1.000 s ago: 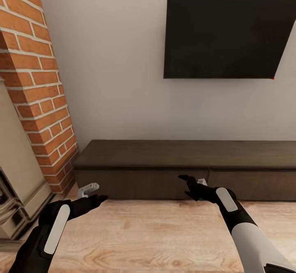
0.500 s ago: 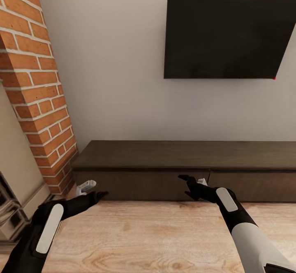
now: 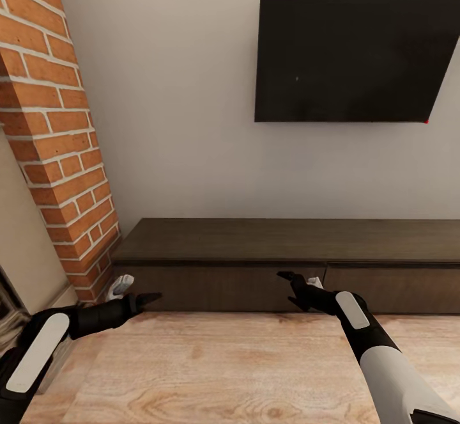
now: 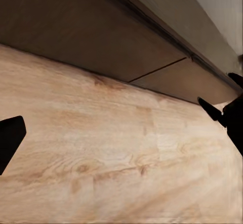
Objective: Place each of the two pumpkins and all three candles from the living room inside a cabinet in the living room (use any cabinet), then make sure every cabinet is closed, and position the cauldron so it is next to a table in the living room.
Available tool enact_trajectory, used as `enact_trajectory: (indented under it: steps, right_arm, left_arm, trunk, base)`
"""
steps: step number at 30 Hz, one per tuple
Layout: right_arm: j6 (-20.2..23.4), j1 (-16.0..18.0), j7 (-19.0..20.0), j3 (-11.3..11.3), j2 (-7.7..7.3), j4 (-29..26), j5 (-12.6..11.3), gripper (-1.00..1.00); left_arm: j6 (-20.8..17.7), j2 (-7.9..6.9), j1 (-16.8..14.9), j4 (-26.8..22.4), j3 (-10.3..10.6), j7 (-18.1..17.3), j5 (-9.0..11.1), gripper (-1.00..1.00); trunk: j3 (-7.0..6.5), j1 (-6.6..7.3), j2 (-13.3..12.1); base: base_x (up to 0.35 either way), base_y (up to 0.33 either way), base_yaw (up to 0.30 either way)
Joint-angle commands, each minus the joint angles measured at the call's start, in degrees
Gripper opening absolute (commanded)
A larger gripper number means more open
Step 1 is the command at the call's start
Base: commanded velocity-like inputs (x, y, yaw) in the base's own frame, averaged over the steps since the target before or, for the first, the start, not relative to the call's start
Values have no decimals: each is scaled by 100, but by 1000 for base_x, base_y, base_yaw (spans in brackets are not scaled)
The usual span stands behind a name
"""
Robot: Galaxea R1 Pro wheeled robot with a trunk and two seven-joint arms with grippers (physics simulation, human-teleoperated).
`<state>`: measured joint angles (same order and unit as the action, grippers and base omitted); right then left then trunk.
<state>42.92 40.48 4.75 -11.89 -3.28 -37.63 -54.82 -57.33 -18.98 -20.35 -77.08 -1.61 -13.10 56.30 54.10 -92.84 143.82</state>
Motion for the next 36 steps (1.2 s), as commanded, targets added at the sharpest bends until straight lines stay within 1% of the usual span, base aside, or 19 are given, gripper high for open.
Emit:
enact_trajectory:
  steps: [1,3,5,6,7,8,11,14,15,16,18,20,24,26,28,30,31,33,36]
  right_arm:
    - [23,4,35,-24,3,1,43,100]
    - [18,4,35,-24,3,1,30,100]
    - [19,4,36,-24,4,1,14,100]
    - [21,4,39,-25,3,1,8,100]
    - [22,4,37,-28,3,1,4,100]
    - [23,4,38,-29,3,2,2,100]
    - [23,4,65,-32,5,1,-2,100]
    - [24,4,78,-28,10,1,-3,100]
    - [24,4,78,-28,11,1,-3,100]
    - [18,4,78,-27,11,3,-3,100]
    - [9,4,78,-30,10,7,-2,100]
    - [3,4,78,-32,5,9,1,100]
    - [-69,-6,85,-32,6,12,4,100]
    - [-294,-17,121,-29,4,18,5,100]
    - [-493,-58,235,-29,3,78,7,100]
    - [-664,-99,526,-31,3,174,28,100]
    - [-701,-107,624,-31,3,194,36,100]
    - [-870,-124,1065,-27,-12,271,65,100]
    - [-1161,-159,1643,-14,-115,387,136,100]
  left_arm:
    - [-23,-65,-4,10,121,-57,150,100]
    - [-23,-121,-7,20,289,-58,548,100]
    - [-22,-113,-10,19,473,-59,874,100]
    - [-20,-111,-11,19,530,-59,936,100]
    - [-18,-116,-16,17,680,-60,1087,100]
    - [-18,-120,-18,11,742,-60,1182,100]
    - [-16,-131,-20,-19,846,-59,1484,100]
    - [-21,-137,-21,-41,887,-61,1716,100]
    - [-22,-132,-21,-44,890,-61,1760,100]
    - [-20,-134,-21,-48,896,-61,1866,100]
    - [-19,-151,-21,-57,903,-61,2020,100]
    - [-20,-160,-21,-64,921,-61,2106,100]
    - [-21,-160,-21,-83,1053,-66,2160,100]
    - [-20,-141,-21,-146,1142,-109,2237,100]
    - [-17,-140,-21,-179,1233,-294,2303,100]
    - [-16,-131,-21,-192,1358,-536,2331,100]
    - [-15,-126,-21,-194,1390,-591,2335,100]
    - [-15,-106,-21,-216,1508,-746,2344,100]
    - [-15,-80,-26,-251,1625,-834,2349,100]
  trunk:
    - [6,1,2]
    - [6,1,2]
    - [6,1,2]
    - [6,1,2]
    - [6,1,2]
    - [6,1,2]
    - [6,1,2]
    - [6,1,2]
    - [6,1,2]
    - [6,1,2]
    - [50,-4,5]
    - [94,-9,8]
    - [183,-19,13]
    - [227,-25,16]
    - [272,-30,18]
    - [316,-35,21]
    - [338,-37,22]
    - [382,-43,25]
    - [449,-50,29]
  base:
    - [0,0,0]
    - [0,0,0]
    - [0,0,0]
    - [0,0,0]
    - [0,0,0]
    - [0,0,0]
    - [0,0,0]
    - [0,0,0]
    - [0,0,0]
    - [0,0,0]
    - [0,0,0]
    - [0,0,0]
    - [0,0,0]
    - [0,0,0]
    - [0,0,0]
    - [0,0,0]
    - [0,0,0]
    - [0,0,0]
    - [0,0,0]
